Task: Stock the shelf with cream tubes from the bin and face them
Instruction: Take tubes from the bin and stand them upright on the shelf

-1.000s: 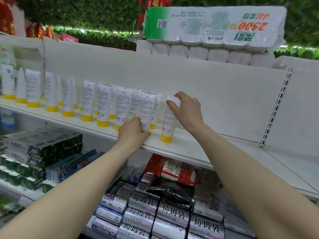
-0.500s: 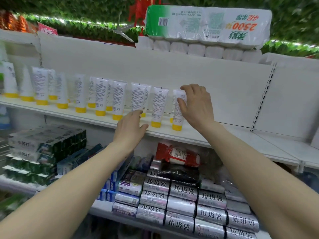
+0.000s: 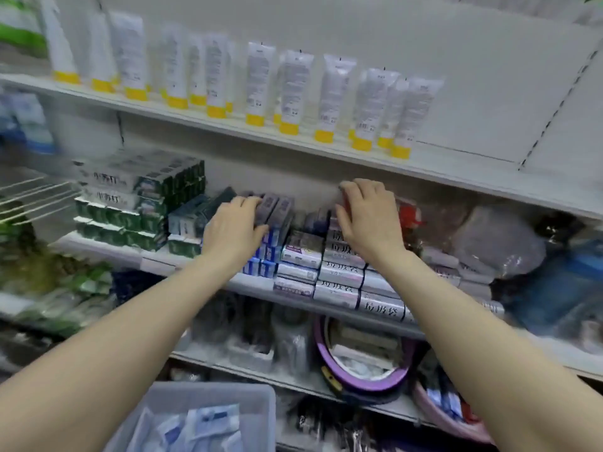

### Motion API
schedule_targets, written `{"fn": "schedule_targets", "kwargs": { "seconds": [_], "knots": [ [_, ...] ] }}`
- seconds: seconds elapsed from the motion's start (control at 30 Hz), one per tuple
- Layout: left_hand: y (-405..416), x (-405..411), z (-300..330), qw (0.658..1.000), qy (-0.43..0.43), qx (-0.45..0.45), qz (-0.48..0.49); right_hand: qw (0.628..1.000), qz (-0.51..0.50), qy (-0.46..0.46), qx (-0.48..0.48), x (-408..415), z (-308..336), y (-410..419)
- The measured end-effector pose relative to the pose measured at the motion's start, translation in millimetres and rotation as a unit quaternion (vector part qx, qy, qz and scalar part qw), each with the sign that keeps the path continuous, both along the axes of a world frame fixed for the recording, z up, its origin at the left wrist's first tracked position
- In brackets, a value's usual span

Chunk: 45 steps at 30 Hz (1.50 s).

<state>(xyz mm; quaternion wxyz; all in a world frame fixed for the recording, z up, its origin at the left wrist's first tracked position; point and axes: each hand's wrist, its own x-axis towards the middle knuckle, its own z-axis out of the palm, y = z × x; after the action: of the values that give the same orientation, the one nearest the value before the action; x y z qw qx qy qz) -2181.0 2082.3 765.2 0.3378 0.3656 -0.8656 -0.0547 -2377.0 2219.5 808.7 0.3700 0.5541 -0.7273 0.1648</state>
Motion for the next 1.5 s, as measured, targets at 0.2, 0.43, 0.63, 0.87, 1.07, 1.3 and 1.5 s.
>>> {"fn": "schedule_targets", "kwargs": {
  "seconds": [0.2, 0.43, 0.63, 0.87, 1.07, 1.3, 1.5],
  "knots": [
    [-5.4, 52.5, -104.0, 0.994, -0.056, 0.098, 0.013, 0.993, 0.037, -0.065, 0.091, 50.4, -118.4, -10.2],
    [7.4, 118.9, -257.1, 0.956, -0.155, 0.245, 0.051, 0.937, 0.073, -0.196, 0.279, 102.0, -289.4, -10.1],
    [29.5, 160.7, -369.8, 0.914, -0.199, 0.344, 0.079, 0.859, 0.069, -0.342, 0.374, 127.4, -409.1, -18.0],
    [44.3, 164.1, -483.0, 0.877, -0.222, 0.423, 0.061, 0.752, -0.011, -0.417, 0.51, 140.2, -530.8, -17.4],
    [24.7, 125.0, -556.0, 0.89, -0.245, 0.384, 0.004, 0.713, -0.04, -0.41, 0.567, 140.0, -609.7, -20.8],
    [-12.6, 92.8, -622.0, 0.903, -0.283, 0.321, -0.024, 0.7, -0.074, -0.437, 0.56, 137.8, -658.9, -34.8],
    [-25.1, 84.2, -635.6, 0.891, -0.355, 0.284, 0.0, 0.684, -0.101, -0.466, 0.552, 140.6, -669.0, -43.7]
  ]
}}
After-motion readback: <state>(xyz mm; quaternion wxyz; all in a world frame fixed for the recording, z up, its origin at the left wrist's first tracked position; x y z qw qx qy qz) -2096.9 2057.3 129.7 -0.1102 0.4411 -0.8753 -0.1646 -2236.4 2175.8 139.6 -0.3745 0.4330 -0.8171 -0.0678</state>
